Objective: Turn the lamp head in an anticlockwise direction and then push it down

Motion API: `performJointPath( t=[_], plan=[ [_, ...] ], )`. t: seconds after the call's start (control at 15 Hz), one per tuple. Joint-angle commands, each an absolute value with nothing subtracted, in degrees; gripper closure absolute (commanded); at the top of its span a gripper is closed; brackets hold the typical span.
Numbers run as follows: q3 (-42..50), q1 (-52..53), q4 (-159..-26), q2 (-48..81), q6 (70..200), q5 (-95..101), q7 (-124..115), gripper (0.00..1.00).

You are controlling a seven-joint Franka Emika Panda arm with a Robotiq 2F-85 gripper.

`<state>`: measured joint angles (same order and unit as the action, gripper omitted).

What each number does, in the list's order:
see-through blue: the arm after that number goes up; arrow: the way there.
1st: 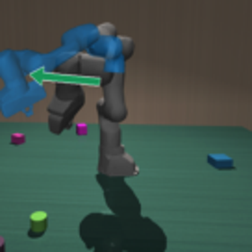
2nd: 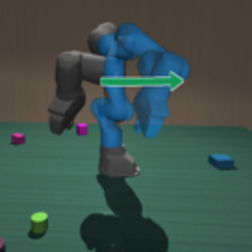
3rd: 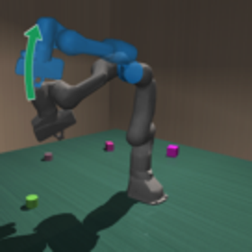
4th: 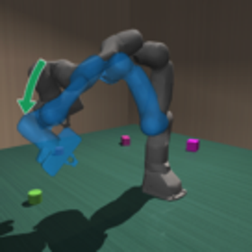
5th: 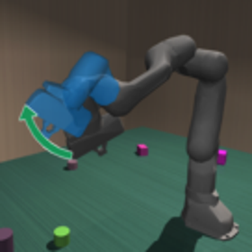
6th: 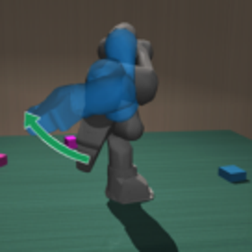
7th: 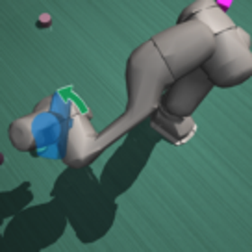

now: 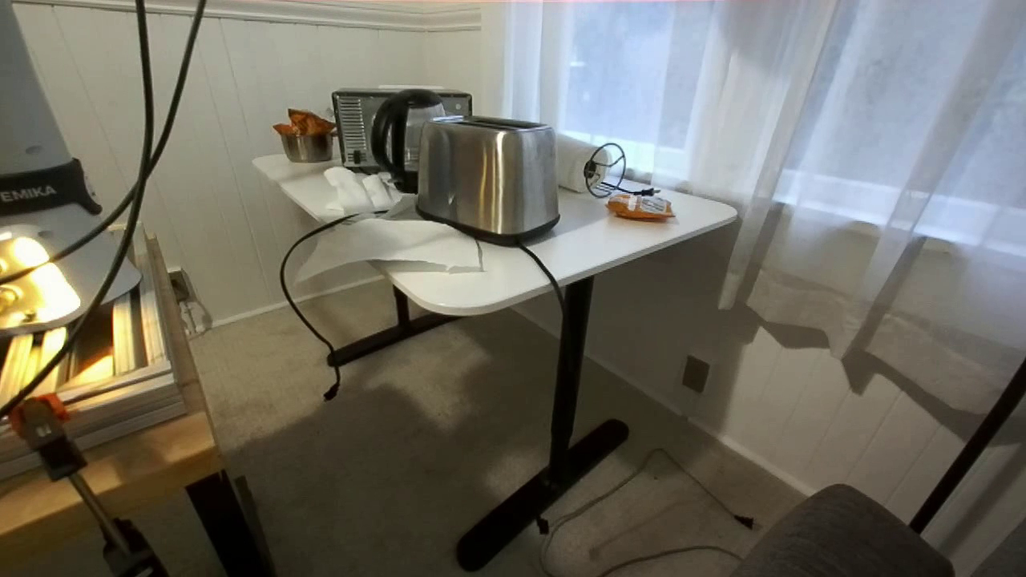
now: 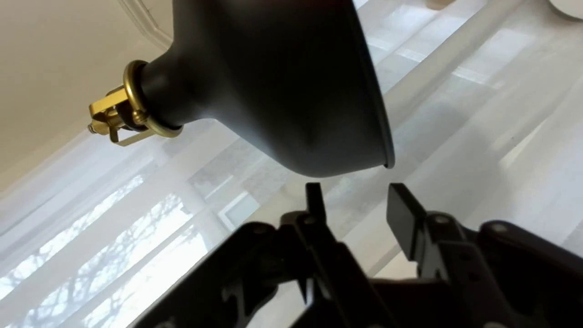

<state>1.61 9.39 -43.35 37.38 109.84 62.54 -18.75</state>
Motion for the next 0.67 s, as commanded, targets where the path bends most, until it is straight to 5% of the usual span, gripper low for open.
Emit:
performJointPath(
  t=[0.0,0.13,0.6],
  plan=[
    [3.24,9.43,-34.17,44.29,111.46,64.16,-21.30,0.89],
    [4.04,9.46,-32.30,46.14,112.16,64.18,-22.69,0.99],
    [8.28,10.22,-29.22,49.47,107.97,65.32,-22.92,1.00]
  ],
)
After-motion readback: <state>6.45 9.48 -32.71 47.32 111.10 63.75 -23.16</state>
